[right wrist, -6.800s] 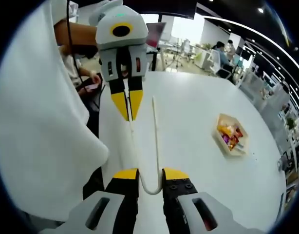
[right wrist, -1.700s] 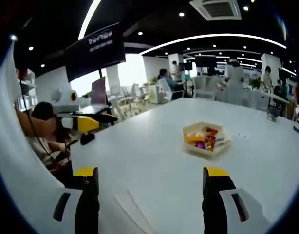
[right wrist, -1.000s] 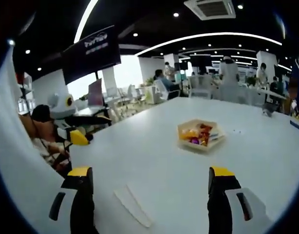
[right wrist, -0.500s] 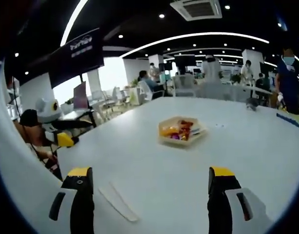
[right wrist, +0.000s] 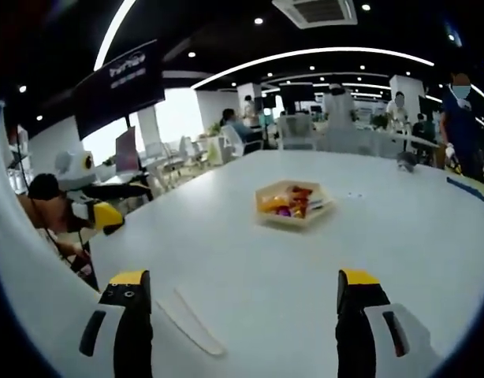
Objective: Place the target food into the container with the food tongs after gripping and lifting it, then release it inside without dropping or visibly crushing the food.
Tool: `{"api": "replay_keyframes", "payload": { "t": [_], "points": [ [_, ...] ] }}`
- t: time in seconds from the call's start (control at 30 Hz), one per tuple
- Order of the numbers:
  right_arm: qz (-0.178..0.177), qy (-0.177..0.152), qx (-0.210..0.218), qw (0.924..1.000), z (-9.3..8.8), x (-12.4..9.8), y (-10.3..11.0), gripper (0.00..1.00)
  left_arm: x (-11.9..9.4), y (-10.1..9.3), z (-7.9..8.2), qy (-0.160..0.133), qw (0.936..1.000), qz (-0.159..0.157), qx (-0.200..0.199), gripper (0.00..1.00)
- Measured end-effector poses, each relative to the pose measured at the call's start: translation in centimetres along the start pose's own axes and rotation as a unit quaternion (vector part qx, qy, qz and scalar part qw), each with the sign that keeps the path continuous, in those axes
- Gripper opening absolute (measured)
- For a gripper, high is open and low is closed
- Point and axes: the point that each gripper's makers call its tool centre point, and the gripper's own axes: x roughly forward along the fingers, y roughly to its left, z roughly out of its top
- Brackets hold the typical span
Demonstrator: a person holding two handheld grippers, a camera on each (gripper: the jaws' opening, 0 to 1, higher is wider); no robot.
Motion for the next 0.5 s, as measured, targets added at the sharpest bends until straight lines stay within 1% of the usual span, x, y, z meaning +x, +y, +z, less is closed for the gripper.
{"api": "replay_keyframes", "payload": {
  "t": [0.2,0.27,0.37,0.5],
  "points": [
    [-0.007,0.002,-0.006,1.0,-0.01,-0.03,-0.15,0.99,-0.01,-0.02,0.22,-0.005,0.9999,-0.003,-0.01,0.99],
    [-0.007,0.0,-0.008,0.9999,0.08,-0.02,-0.15,0.99,-0.11,0.0,0.25,-0.007,1.0,-0.001,-0.006,0.99],
    [-0.007,-0.003,-0.007,0.9999,0.16,0.0,0.09,0.99,-0.24,-0.07,-0.15,0.002,1.0,-0.004,-0.006,0.99],
    [-0.008,-0.002,-0.005,1.0,0.0,-0.07,0.23,0.99,-0.24,0.02,-0.13,0.004,1.0,-0.003,-0.006,0.99]
  ]
}}
